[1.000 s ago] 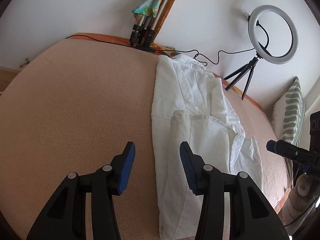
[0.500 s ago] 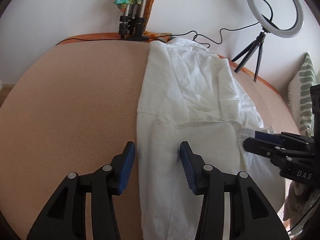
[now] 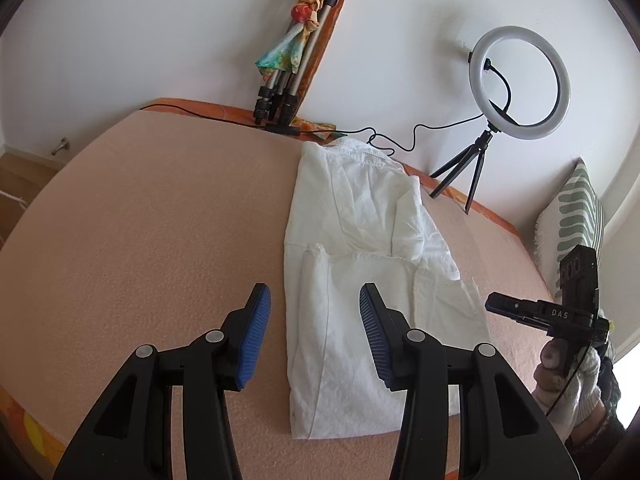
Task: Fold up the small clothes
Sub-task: 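Release the folded hem and pull both grippers back from the shirt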
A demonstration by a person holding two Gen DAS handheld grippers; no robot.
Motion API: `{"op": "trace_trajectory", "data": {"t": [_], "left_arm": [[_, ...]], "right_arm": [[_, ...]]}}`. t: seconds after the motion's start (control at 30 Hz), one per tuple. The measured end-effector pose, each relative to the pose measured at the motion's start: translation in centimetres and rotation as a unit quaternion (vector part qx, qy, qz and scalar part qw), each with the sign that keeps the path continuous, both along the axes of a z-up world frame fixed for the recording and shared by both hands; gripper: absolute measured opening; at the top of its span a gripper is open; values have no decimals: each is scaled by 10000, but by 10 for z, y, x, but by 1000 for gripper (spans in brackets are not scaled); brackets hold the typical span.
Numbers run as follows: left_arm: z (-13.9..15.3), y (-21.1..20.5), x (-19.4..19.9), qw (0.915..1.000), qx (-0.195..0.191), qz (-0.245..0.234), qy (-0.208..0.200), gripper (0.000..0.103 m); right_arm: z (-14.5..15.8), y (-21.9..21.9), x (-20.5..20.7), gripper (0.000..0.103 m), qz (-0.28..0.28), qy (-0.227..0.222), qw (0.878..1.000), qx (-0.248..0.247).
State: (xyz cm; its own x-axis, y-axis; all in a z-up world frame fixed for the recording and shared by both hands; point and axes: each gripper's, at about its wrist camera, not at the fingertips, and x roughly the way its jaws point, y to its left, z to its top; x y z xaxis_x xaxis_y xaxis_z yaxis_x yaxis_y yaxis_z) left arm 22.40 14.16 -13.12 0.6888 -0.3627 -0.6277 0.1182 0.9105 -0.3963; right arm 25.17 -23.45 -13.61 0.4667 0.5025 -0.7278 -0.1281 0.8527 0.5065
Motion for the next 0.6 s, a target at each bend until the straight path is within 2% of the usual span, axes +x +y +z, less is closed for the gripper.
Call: {"op": "trace_trajectory", "data": {"t": [0.1,0.2,0.23,0.33,0.43,0.6], "left_arm": [[8,0,-10,9999,120,-63,-44,45],[16,1,-16,9993,355,-56,-100,45],[19,4,-18,9992,384,-34,-125,45],[26,9,-25,9984,503,-27,-246,45],[31,7,-27,9966,705,-219,-354,45],[29,1,-22,9954,569,-762,-137,45]], "right_arm": [[-8,13,-3,37,109,-5,9999,-67],[-9,30,-3,36,90,-70,9951,-985],[-8,31,-4,36,116,-107,9939,-1094],[5,24,-12,36,8,-224,9959,-879],[26,28,-29,37,89,-498,9958,-760],[47,57,-62,37,560,-771,9927,-740]]}}
